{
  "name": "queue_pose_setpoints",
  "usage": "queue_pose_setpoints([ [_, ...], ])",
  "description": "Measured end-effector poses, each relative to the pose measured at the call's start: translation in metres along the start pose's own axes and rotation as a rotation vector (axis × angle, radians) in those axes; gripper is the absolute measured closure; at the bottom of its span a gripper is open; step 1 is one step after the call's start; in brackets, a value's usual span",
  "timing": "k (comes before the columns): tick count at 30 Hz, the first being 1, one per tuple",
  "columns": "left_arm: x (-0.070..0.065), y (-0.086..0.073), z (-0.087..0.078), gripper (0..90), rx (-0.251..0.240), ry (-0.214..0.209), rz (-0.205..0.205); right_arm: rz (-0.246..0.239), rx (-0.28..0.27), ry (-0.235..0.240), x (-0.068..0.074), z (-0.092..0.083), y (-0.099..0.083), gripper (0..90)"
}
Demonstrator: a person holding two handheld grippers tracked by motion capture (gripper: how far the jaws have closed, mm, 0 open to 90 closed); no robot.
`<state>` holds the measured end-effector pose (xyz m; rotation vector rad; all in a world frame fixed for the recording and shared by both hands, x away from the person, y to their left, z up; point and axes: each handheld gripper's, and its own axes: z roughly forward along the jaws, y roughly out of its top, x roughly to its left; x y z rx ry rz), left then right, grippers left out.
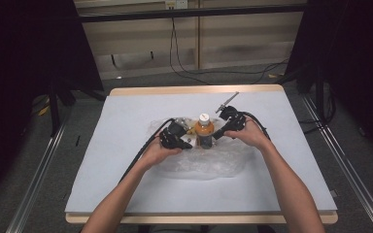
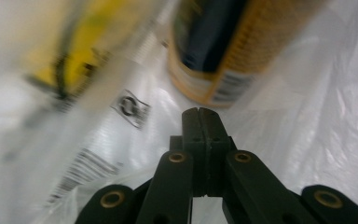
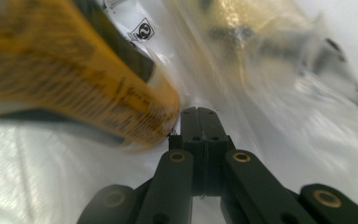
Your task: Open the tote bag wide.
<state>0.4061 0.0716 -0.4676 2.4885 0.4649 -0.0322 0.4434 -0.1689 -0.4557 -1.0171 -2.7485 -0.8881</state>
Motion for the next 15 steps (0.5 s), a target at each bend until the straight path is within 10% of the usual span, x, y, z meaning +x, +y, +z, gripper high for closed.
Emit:
queue_pose_setpoints([
  [15, -0.068, -0.038, -0.015, 90.0, -0.013, -0.129, 0.142, 0.152, -0.046, -0.147, -0.030, 0.013, 0.010, 90.0],
])
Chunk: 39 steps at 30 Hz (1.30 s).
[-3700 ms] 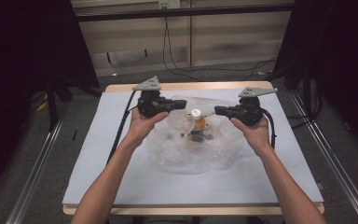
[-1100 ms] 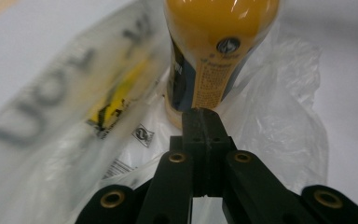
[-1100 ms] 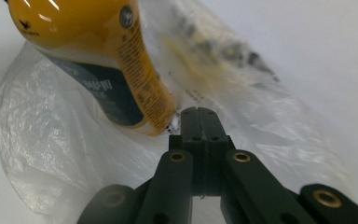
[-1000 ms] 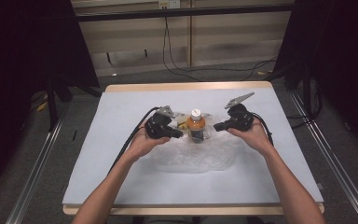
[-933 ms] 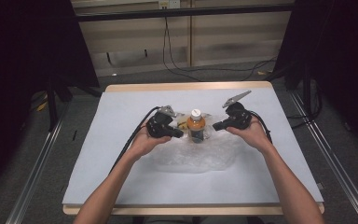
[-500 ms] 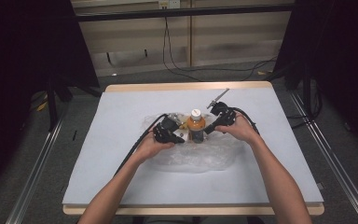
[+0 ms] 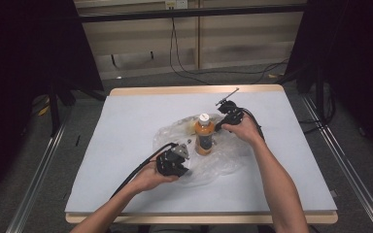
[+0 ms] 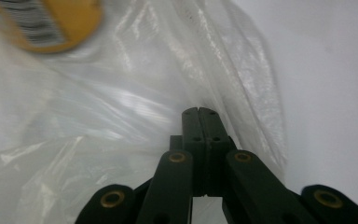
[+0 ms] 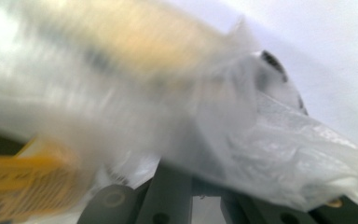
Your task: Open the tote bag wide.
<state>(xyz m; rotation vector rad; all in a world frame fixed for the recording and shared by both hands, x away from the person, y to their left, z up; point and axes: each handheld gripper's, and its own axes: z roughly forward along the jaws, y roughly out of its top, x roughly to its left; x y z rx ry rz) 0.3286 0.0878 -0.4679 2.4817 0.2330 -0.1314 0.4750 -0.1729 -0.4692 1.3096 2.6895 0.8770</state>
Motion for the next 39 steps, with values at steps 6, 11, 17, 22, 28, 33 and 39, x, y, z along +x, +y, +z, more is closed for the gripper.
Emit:
queue_pose_setpoints([
  [6, -0.020, -0.009, -0.003, 90.0, 0.003, -0.032, 0.034, 0.027, -0.006, -0.111, -0.009, 0.001, 0.008, 90.0],
  [11, -0.027, -0.012, -0.007, 90.0, 0.027, -0.070, 0.057, 0.090, -0.024, -0.151, -0.018, 0.000, 0.009, 90.0],
  [17, -0.025, -0.005, -0.014, 90.0, -0.020, -0.056, 0.047, 0.036, -0.023, -0.116, -0.013, -0.002, 0.008, 90.0],
  [22, -0.017, 0.010, -0.032, 90.0, -0.055, -0.028, 0.043, -0.039, -0.085, -0.027, 0.009, -0.018, 0.005, 90.0],
  [28, -0.010, 0.022, -0.051, 90.0, -0.112, 0.016, 0.033, -0.141, -0.134, 0.025, 0.031, -0.044, 0.000, 90.0],
  [33, 0.007, 0.036, -0.067, 90.0, -0.145, 0.058, 0.026, -0.193, -0.136, 0.027, 0.047, -0.055, -0.011, 90.0],
  [39, 0.055, 0.043, -0.060, 90.0, -0.085, 0.158, -0.055, -0.200, -0.083, 0.046, 0.049, -0.045, -0.027, 90.0],
])
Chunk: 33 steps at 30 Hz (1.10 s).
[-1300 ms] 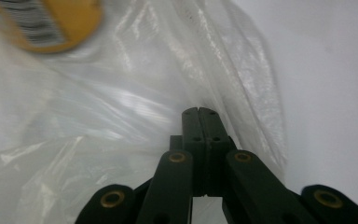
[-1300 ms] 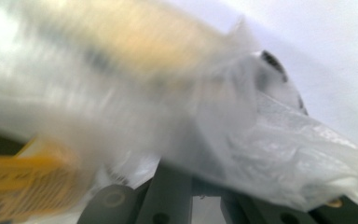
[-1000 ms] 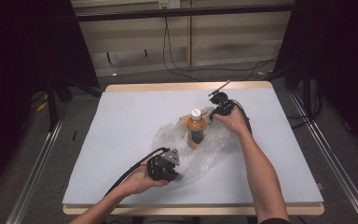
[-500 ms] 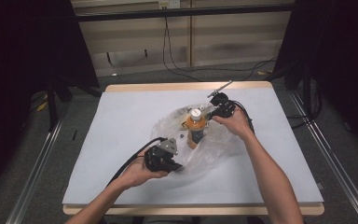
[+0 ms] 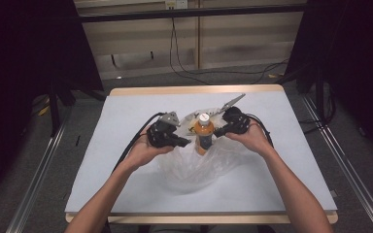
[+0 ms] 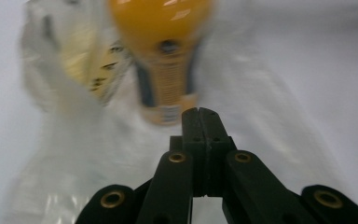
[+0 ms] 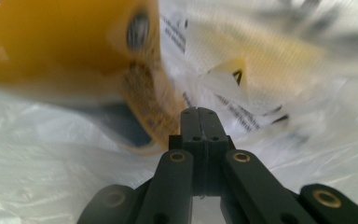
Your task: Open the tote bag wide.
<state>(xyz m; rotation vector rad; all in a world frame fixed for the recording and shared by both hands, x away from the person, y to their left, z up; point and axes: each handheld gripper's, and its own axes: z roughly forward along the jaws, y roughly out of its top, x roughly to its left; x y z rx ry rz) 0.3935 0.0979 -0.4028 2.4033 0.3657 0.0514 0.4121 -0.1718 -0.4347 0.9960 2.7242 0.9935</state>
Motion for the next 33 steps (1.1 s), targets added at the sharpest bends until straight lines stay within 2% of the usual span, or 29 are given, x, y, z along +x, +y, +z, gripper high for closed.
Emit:
queue_pose_setpoints([
  [1, 0.006, -0.002, 0.008, 90.0, 0.041, 0.018, -0.002, 0.006, 0.001, 0.008, 0.000, 0.002, -0.003, 90.0],
  [3, 0.018, -0.009, 0.024, 90.0, 0.070, 0.013, -0.054, 0.017, 0.012, 0.016, -0.002, 0.006, -0.009, 90.0],
  [4, 0.024, -0.013, 0.029, 90.0, 0.077, 0.028, -0.070, 0.024, 0.015, 0.023, -0.003, 0.008, -0.012, 90.0],
  [5, 0.030, -0.017, 0.034, 90.0, 0.084, 0.016, -0.081, 0.022, 0.015, 0.024, -0.004, 0.010, -0.015, 90.0],
  [6, 0.033, -0.021, 0.038, 90.0, 0.091, 0.027, -0.096, 0.025, 0.022, 0.029, -0.004, 0.012, -0.018, 90.0],
  [7, 0.035, -0.025, 0.042, 90.0, 0.113, 0.041, -0.087, 0.012, 0.026, 0.027, -0.004, 0.014, -0.021, 90.0],
  [9, 0.037, -0.031, 0.047, 90.0, 0.106, 0.029, -0.108, 0.024, 0.052, 0.027, -0.004, 0.015, -0.028, 90.0],
  [12, 0.042, -0.037, 0.048, 90.0, 0.123, 0.035, -0.123, 0.027, 0.039, 0.038, -0.003, 0.012, -0.040, 90.0],
  [13, 0.044, -0.038, 0.049, 90.0, 0.105, 0.035, -0.141, 0.020, 0.034, 0.032, -0.002, 0.011, -0.044, 90.0],
  [14, 0.046, -0.039, 0.047, 90.0, 0.118, 0.040, -0.128, 0.017, 0.029, 0.038, -0.002, 0.010, -0.049, 90.0],
  [16, 0.047, -0.041, 0.047, 90.0, 0.099, 0.040, -0.159, 0.017, 0.014, 0.046, -0.002, 0.005, -0.056, 90.0],
  [20, 0.048, -0.045, 0.043, 90.0, 0.106, 0.055, -0.158, -0.003, 0.012, 0.055, 0.001, -0.003, -0.069, 90.0],
  [22, 0.048, -0.048, 0.042, 90.0, 0.090, 0.051, -0.166, -0.009, 0.013, 0.054, 0.003, -0.008, -0.075, 90.0],
  [25, 0.049, -0.052, 0.041, 90.0, 0.061, 0.044, -0.201, 0.006, 0.005, 0.061, 0.004, -0.014, -0.085, 90.0],
  [28, 0.048, -0.052, 0.041, 90.0, 0.065, 0.054, -0.185, 0.011, -0.007, 0.048, 0.003, -0.019, -0.092, 90.0],
  [30, 0.047, -0.053, 0.041, 90.0, 0.058, 0.057, -0.195, 0.013, -0.007, 0.045, 0.003, -0.021, -0.094, 90.0],
  [31, 0.045, -0.054, 0.042, 90.0, 0.036, 0.060, -0.221, 0.022, -0.008, 0.045, 0.003, -0.022, -0.096, 90.0],
  [33, 0.045, -0.056, 0.042, 90.0, 0.020, 0.062, -0.219, 0.035, -0.029, 0.052, 0.001, -0.021, -0.096, 90.0],
])
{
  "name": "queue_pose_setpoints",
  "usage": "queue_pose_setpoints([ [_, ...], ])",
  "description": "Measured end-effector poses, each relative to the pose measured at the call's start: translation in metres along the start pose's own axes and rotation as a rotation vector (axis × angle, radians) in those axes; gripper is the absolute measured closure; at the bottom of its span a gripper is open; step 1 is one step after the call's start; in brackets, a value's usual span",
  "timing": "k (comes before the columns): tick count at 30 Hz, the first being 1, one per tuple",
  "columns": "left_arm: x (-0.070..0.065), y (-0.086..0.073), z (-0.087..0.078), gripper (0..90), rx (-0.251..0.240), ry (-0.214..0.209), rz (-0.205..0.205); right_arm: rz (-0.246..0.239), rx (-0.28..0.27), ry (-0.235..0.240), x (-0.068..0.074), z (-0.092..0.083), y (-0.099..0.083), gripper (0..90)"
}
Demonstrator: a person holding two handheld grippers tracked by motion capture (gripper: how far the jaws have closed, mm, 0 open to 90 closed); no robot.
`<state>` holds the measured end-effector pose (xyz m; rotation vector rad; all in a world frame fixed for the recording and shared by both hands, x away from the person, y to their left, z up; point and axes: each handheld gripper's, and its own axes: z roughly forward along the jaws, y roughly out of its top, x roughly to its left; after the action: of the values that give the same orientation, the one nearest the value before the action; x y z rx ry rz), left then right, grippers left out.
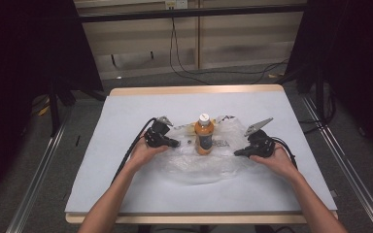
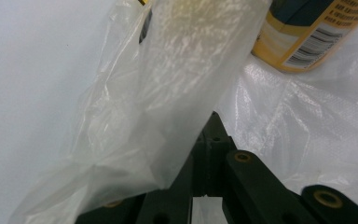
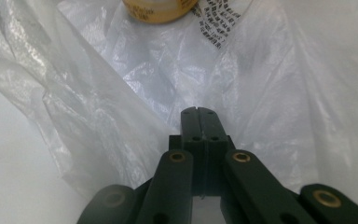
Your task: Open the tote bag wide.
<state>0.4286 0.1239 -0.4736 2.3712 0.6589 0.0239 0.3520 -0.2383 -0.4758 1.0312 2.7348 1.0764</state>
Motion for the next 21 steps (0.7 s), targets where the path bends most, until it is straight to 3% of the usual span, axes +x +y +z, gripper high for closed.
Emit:
queue_pose_setpoints([
  [4, -0.006, 0.000, 0.002, 90.0, -0.018, -0.005, 0.013, 0.012, -0.022, -0.030, 0.002, 0.005, 0.005, 90.0],
  [8, -0.016, 0.004, -0.004, 90.0, -0.068, -0.022, 0.050, 0.018, -0.066, -0.048, 0.005, 0.008, 0.011, 90.0],
  [13, -0.027, 0.003, -0.024, 90.0, -0.206, -0.034, 0.044, 0.030, -0.189, -0.083, 0.011, -0.005, 0.015, 90.0],
  [15, -0.032, -0.002, -0.034, 85.5, -0.256, -0.023, 0.043, 0.037, -0.243, -0.088, 0.015, -0.013, 0.013, 90.0],
  [16, -0.033, -0.004, -0.038, 83.7, -0.278, -0.027, 0.050, 0.047, -0.274, -0.092, 0.016, -0.017, 0.011, 88.0],
  [18, -0.036, -0.010, -0.046, 76.8, -0.327, -0.051, 0.042, 0.071, -0.339, -0.086, 0.019, -0.026, 0.008, 71.3],
  [20, -0.040, -0.015, -0.054, 67.2, -0.350, -0.035, 0.051, 0.077, -0.385, -0.110, 0.023, -0.033, 0.006, 59.5],
  [21, -0.043, -0.019, -0.058, 60.3, -0.373, -0.013, 0.062, 0.079, -0.404, -0.100, 0.026, -0.036, 0.005, 56.0],
])
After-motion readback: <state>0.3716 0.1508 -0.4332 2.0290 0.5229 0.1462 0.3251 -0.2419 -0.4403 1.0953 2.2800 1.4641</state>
